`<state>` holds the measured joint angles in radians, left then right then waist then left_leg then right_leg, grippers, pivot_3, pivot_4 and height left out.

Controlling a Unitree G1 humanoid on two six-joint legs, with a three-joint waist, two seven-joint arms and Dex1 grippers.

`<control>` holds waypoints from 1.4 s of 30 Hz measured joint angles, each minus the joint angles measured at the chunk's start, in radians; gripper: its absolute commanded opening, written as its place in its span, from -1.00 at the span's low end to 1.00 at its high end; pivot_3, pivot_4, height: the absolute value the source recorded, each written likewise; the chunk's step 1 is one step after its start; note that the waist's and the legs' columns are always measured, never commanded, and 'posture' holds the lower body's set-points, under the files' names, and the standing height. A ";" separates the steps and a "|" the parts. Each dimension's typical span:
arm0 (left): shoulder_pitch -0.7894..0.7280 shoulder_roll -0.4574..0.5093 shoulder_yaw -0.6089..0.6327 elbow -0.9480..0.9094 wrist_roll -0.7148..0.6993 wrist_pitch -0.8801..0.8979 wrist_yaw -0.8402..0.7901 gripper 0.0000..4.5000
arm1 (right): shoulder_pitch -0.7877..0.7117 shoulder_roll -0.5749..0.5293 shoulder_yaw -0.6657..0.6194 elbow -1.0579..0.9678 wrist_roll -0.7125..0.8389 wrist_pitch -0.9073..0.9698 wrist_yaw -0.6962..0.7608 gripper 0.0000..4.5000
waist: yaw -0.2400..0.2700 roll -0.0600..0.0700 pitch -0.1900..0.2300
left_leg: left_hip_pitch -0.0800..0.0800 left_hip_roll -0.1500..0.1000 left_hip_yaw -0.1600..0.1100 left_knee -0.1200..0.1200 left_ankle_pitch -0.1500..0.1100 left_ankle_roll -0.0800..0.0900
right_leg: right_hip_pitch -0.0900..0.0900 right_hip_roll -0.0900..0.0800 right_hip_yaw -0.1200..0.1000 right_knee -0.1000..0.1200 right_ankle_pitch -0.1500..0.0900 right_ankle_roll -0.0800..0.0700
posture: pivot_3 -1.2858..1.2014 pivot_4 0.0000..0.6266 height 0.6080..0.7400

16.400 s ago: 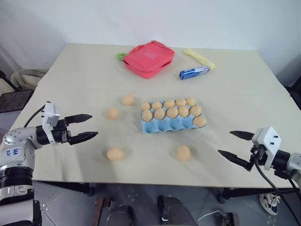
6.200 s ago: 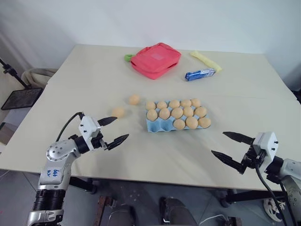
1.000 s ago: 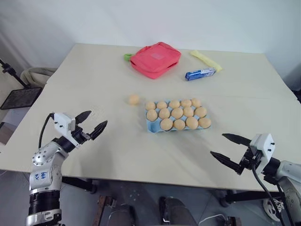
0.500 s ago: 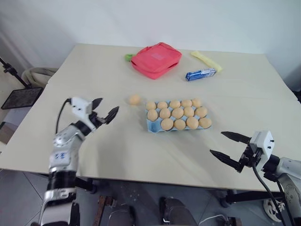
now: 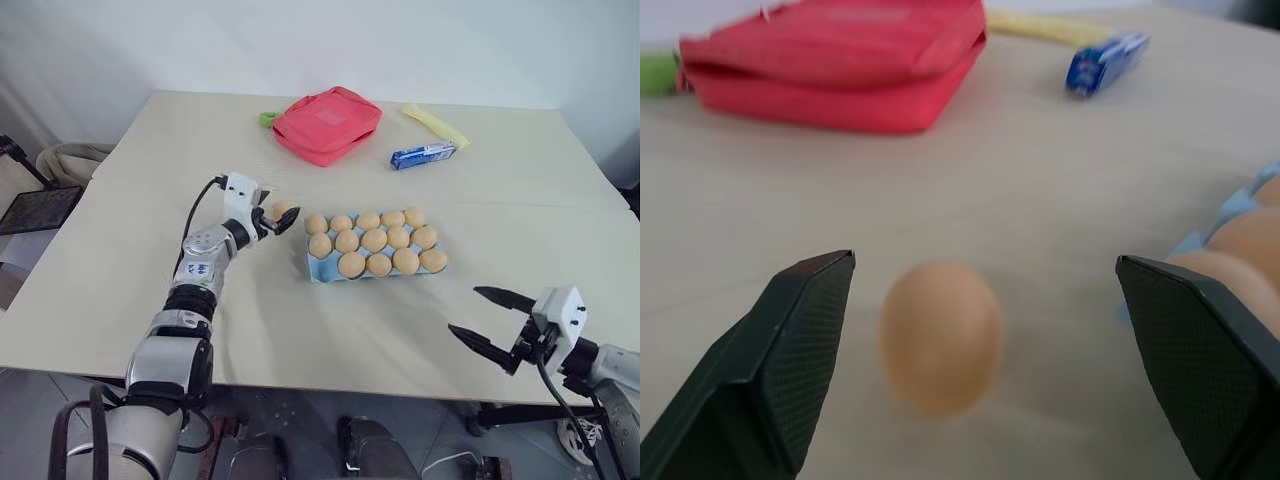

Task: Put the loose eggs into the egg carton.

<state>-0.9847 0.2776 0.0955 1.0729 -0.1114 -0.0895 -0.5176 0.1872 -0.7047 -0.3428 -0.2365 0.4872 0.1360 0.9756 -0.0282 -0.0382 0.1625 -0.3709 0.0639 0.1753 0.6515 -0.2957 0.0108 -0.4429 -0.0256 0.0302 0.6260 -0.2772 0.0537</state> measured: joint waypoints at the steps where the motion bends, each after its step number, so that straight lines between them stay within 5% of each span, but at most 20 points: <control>1: -0.012 -0.002 -0.004 0.019 0.007 0.000 0.006 0.98 | 0.003 0.000 -0.004 -0.002 0.000 0.000 -0.006 1.00 | 0.000 0.000 0.000 | 0.000 0.000 0.000 0.000 0.000 0.000 | 0.000 0.000 0.000 0.000 0.000 0.000 | 0.03 -0.52 1.00; 16: -0.129 -0.029 -0.017 0.184 0.082 0.026 0.092 0.98 | 0.016 0.000 -0.013 -0.019 0.004 0.003 -0.035 1.00 | 0.001 0.000 0.000 | 0.000 0.000 0.000 0.000 0.000 0.000 | 0.000 0.000 0.000 0.000 0.000 0.000 | 0.03 -0.52 1.00; 19: -0.131 -0.031 -0.017 0.198 0.084 0.061 0.109 0.71 | 0.016 0.000 -0.013 -0.019 0.004 0.003 -0.037 1.00 | 0.000 0.000 0.000 | 0.000 -0.001 0.000 0.000 0.000 0.000 | 0.000 0.000 0.000 0.001 0.000 0.000 | 0.03 -0.52 1.00; 25: -0.131 -0.033 -0.016 0.201 0.084 0.075 0.120 -0.15 | 0.015 0.000 -0.013 -0.019 0.004 0.004 -0.038 1.00 | 0.001 0.000 0.000 | 0.000 0.000 0.000 0.000 0.000 0.000 | 0.000 0.000 0.000 0.000 0.000 0.000 | 0.03 -0.52 1.00; 30: -0.131 -0.030 -0.014 0.200 0.082 0.042 0.095 -0.24 | 0.005 0.000 -0.013 -0.019 0.004 0.010 -0.040 1.00 | 0.000 0.000 0.000 | 0.000 -0.001 0.000 0.000 0.000 0.000 | 0.000 0.000 0.000 0.001 0.000 0.000 | 0.03 -0.52 1.00; 36: -0.131 -0.019 0.032 0.105 0.014 0.010 -0.111 -0.24 | 0.003 0.000 -0.013 -0.018 0.003 0.018 -0.043 1.00 | 0.001 -0.001 0.000 | -0.001 0.000 0.000 0.000 0.001 -0.003 | -0.001 0.001 -0.001 0.001 0.000 0.000 | 0.03 -0.52 1.00; 42: -0.019 0.023 -0.028 -0.266 -0.072 0.168 -0.449 -0.24 | 0.002 0.007 -0.011 -0.018 0.000 0.017 -0.052 1.00 | -0.005 0.001 0.000 | 0.001 0.000 0.003 0.000 0.002 -0.005 | 0.000 0.002 0.000 0.002 -0.001 0.001 | 0.03 -0.52 1.00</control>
<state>-1.0036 0.3001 0.0675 0.8073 -0.1839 0.0787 -0.9662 0.1893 -0.6978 -0.3541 -0.2546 0.4875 0.1533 0.9234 -0.0330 -0.0373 0.1622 -0.3696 0.0639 0.1787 0.6516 -0.2939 0.0055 -0.4432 -0.0241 0.0304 0.6279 -0.2778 0.0544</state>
